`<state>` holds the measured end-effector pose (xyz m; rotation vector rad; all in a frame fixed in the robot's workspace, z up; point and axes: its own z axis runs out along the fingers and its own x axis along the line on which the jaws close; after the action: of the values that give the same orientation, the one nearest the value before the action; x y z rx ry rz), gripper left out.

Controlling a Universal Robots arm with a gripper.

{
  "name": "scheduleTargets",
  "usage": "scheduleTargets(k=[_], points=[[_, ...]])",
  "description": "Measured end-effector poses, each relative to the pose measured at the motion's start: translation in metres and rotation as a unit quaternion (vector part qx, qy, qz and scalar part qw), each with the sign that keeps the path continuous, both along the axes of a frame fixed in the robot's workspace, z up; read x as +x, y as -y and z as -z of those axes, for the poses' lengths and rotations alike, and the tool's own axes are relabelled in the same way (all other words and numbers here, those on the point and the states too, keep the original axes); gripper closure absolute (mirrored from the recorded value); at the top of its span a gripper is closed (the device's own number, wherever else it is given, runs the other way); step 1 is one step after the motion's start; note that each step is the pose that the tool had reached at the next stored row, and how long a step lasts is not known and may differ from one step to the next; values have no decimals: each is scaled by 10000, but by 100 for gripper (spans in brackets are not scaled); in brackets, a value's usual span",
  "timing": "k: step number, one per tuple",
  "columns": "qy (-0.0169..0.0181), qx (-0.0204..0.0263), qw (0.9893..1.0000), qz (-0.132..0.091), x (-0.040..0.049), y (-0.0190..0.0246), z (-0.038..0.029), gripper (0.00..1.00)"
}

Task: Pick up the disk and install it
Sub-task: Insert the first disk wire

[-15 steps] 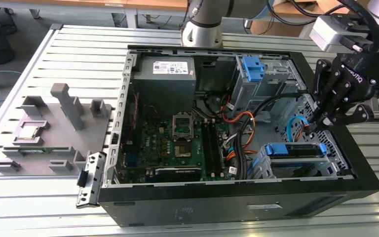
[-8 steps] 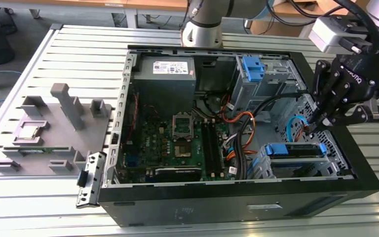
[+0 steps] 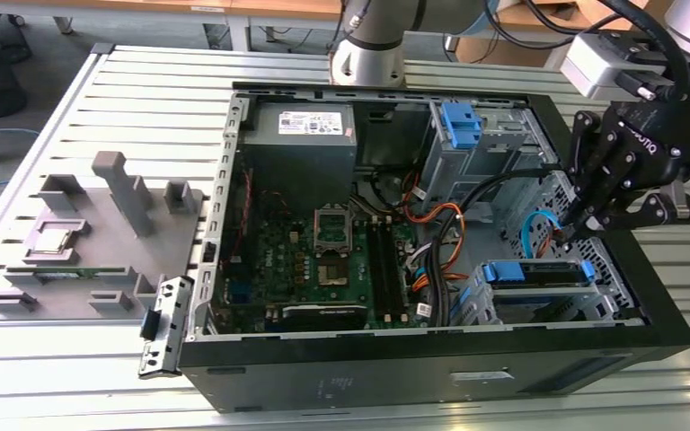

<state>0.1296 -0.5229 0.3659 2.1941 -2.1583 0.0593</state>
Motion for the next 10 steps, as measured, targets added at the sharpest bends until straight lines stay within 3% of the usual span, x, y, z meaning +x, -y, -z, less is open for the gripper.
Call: scheduleTargets(k=[4, 10], points=[[0, -4, 10000, 0, 0, 0, 2, 76], [-1, -66, 10000, 0, 0, 0, 14, 76]])
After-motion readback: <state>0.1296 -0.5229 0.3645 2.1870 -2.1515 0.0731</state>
